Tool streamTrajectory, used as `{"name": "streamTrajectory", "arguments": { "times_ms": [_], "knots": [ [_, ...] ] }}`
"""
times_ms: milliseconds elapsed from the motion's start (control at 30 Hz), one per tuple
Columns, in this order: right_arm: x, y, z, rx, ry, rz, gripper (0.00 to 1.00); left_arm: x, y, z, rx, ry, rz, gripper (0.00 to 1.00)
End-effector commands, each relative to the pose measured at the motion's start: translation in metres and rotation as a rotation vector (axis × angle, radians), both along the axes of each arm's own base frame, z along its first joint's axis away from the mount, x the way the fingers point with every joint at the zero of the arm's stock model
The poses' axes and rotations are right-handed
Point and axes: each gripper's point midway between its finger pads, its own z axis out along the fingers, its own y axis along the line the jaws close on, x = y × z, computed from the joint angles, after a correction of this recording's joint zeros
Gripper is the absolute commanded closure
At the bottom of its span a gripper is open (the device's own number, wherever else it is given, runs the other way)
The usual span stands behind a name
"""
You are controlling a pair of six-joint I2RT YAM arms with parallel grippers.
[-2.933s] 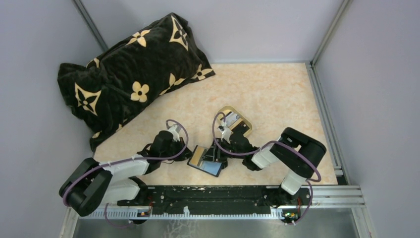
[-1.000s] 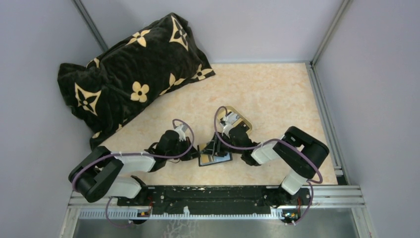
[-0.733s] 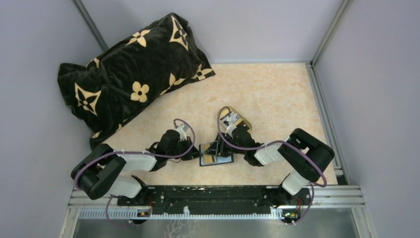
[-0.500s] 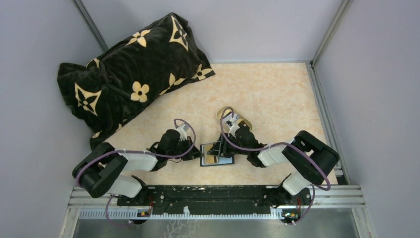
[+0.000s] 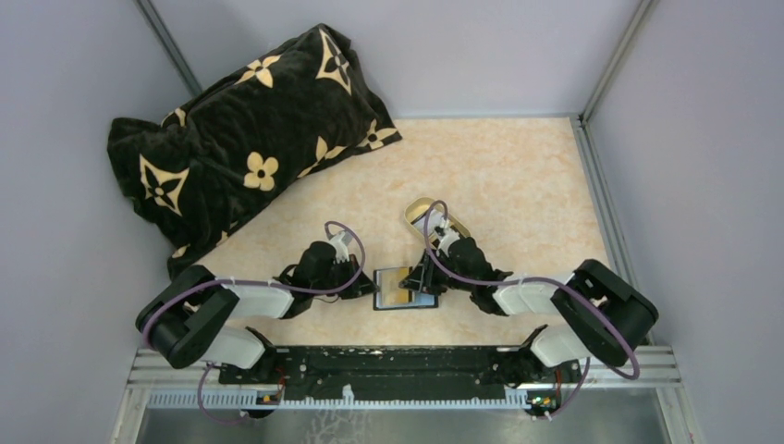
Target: Take the credit cards out of the card holder
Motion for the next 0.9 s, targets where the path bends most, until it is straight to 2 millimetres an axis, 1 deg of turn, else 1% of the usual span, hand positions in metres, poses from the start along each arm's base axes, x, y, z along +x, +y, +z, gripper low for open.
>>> {"name": "streamTrajectory", "arguments": {
  "times_ms": [0,67,133,200,233,267,300,333,400,467,533,600,667,767,867],
  "knots": [
    [0.009,-0.01,0.005,-0.045,-0.06,-0.039,0.8,-0.03,0.032,-0.047,0.172,0.143,0.006,1.0],
    [0.01,-0.014,0.001,-0.076,-0.055,-0.051,0.89,-0.03,0.032,-0.047,0.173,0.142,0.005,1.0],
    [0.011,-0.017,0.001,-0.093,-0.049,-0.061,0.91,-0.029,0.033,-0.045,0.175,0.137,0.007,1.0],
    [0.011,-0.018,0.003,-0.096,-0.052,-0.065,0.93,-0.027,0.033,-0.042,0.175,0.126,0.009,0.93],
    [0.011,-0.019,0.006,-0.097,-0.057,-0.07,0.95,-0.026,0.033,-0.041,0.175,0.122,0.011,0.89],
    [0.012,-0.02,0.009,-0.099,-0.064,-0.073,1.0,-0.026,0.032,-0.038,0.17,0.115,0.012,0.85],
    [0.012,-0.022,0.011,-0.102,-0.068,-0.077,1.0,-0.025,0.032,-0.036,0.166,0.109,0.012,0.81],
    [0.013,-0.023,0.015,-0.102,-0.08,-0.078,1.0,-0.024,0.031,-0.032,0.161,0.1,0.01,0.76],
    [0.014,-0.024,0.025,-0.101,-0.099,-0.077,1.0,-0.021,0.028,-0.023,0.144,0.076,0.002,0.62],
    [0.014,-0.023,0.037,-0.082,-0.125,-0.068,1.0,-0.017,0.025,-0.014,0.138,0.047,-0.009,0.42],
    [0.012,-0.019,0.051,-0.037,-0.15,-0.044,1.0,-0.013,0.021,-0.002,0.121,0.006,-0.024,0.32],
    [0.007,-0.012,0.065,0.022,-0.173,-0.006,1.0,-0.011,0.014,0.016,0.064,-0.054,-0.048,0.3],
    [0.002,-0.006,0.076,0.08,-0.184,0.027,1.0,-0.014,0.004,0.039,-0.017,-0.114,-0.099,0.31],
    [-0.003,0.001,0.093,0.169,-0.213,0.059,1.0,-0.022,-0.008,0.068,-0.129,-0.179,-0.179,0.35],
    [-0.005,0.005,0.104,0.214,-0.233,0.08,1.0,-0.033,-0.017,0.092,-0.231,-0.243,-0.251,0.37]
  ]
}}
